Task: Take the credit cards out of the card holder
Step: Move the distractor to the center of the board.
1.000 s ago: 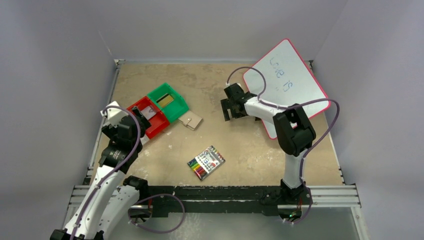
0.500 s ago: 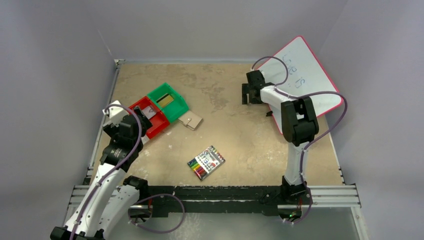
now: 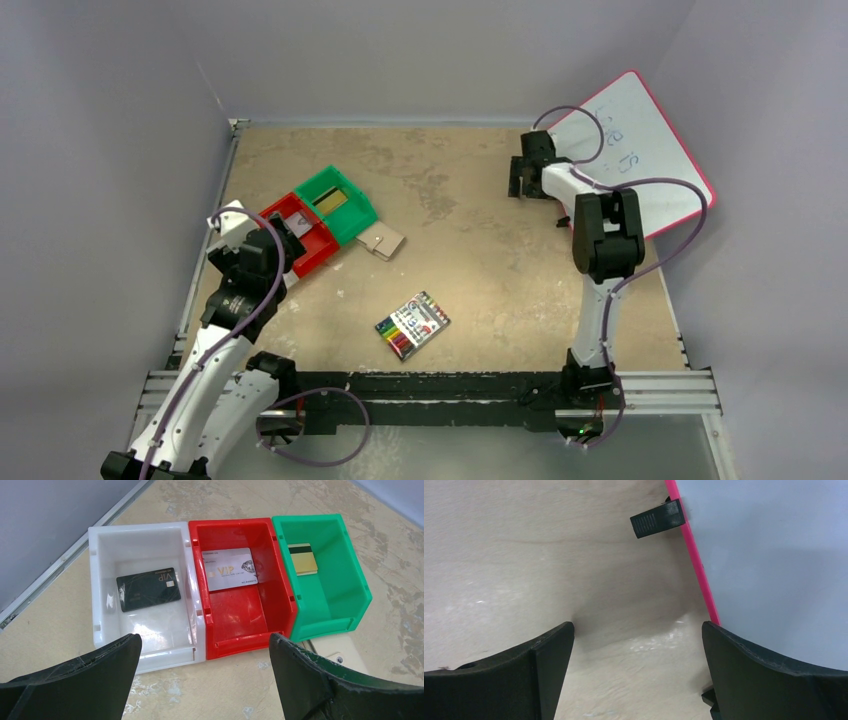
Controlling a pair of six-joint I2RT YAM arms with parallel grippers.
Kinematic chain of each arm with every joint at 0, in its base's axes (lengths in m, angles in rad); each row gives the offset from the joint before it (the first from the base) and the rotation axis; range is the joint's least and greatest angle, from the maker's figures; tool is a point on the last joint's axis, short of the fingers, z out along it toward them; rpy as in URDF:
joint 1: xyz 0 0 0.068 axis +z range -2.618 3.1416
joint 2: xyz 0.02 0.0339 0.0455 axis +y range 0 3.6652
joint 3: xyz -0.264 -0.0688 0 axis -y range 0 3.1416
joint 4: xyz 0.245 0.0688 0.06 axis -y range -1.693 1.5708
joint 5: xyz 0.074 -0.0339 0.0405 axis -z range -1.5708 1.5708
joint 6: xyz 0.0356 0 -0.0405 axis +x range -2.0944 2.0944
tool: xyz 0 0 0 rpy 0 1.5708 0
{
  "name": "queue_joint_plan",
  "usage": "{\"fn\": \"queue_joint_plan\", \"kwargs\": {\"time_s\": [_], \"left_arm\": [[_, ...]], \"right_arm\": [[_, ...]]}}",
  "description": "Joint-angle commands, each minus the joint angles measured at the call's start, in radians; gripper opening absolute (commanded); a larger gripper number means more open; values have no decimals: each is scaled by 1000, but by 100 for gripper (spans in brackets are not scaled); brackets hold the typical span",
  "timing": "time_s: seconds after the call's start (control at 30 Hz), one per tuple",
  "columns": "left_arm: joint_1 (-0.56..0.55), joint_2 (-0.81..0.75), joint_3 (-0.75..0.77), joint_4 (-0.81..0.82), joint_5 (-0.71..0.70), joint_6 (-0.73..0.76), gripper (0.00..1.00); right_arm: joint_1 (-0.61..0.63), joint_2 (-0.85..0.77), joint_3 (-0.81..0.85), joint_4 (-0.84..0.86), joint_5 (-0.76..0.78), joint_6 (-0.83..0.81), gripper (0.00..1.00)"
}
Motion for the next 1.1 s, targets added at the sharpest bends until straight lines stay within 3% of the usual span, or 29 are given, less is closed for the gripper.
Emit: {"fn": "queue_joint_plan", "kwargs": {"time_s": [0.0,0.2,0.27,0.47,0.77,0.9,1.07], "left_arm": [[9,-5,11,39,-2,13,100],[9,-2,11,38,0,15,100],[8,1,11,40,-1,15,100],[8,11,13,39,-2,17,100],[10,-15,28,-1,-93,-5,99],[10,-52,33,-36,-185,-30,100],[12,-99,28,-83,-291,-79,100]], "right_arm": [[-56,-39,-28,-25,51,-33,100],[-48,-144,-63,-18,-57,-1,100],[-20,-227,-86,4,-186,-9,100],[210,-395,-192,77,-372,-19,100],[520,-615,-523,373,-688,218,96],[678,-676,-607,451,-741,313,99],[867,-630,-626,393,-741,312,98]]}}
